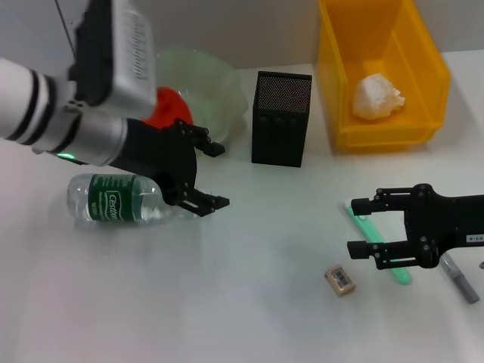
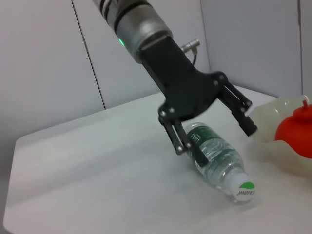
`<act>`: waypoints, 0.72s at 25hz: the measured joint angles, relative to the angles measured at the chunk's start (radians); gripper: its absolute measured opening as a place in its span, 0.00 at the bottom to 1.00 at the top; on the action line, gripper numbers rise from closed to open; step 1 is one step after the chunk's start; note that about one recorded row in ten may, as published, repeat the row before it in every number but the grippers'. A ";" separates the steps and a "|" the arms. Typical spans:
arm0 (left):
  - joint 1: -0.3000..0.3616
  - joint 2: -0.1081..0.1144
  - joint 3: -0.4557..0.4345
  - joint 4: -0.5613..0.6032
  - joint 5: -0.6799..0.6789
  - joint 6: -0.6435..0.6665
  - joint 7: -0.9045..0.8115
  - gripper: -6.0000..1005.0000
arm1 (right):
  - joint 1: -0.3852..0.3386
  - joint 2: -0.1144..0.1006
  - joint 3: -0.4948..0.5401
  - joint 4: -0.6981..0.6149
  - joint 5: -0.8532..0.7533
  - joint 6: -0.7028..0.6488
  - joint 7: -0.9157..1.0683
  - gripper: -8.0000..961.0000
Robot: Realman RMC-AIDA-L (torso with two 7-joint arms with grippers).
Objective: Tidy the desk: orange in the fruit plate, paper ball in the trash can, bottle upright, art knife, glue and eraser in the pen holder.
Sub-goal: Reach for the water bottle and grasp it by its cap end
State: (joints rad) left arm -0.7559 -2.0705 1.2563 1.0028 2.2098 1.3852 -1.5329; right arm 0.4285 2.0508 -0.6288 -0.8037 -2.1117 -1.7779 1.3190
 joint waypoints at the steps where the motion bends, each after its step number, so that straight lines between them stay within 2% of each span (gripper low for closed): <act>1: 0.000 0.000 0.000 0.000 0.000 0.000 0.000 0.67 | 0.000 0.000 0.000 0.000 0.000 0.000 0.000 0.76; 3: -0.009 -0.001 0.029 0.005 0.029 -0.020 -0.016 0.67 | 0.000 0.000 0.000 0.000 0.000 0.000 0.001 0.76; 4: -0.017 -0.002 0.089 0.012 0.077 -0.056 -0.042 0.67 | -0.001 0.000 0.001 0.000 0.000 0.000 0.001 0.76; 12: -0.039 -0.008 0.192 0.014 0.204 -0.114 -0.098 0.66 | -0.001 0.002 0.001 0.002 0.001 0.000 0.004 0.76; 18: -0.043 -0.008 0.229 0.011 0.222 -0.127 -0.105 0.66 | 0.001 0.003 0.001 0.002 -0.001 0.001 0.012 0.76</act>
State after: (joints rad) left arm -0.7988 -2.0786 1.4855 1.0134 2.4323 1.2585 -1.6376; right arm 0.4298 2.0542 -0.6274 -0.8022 -2.1122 -1.7771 1.3315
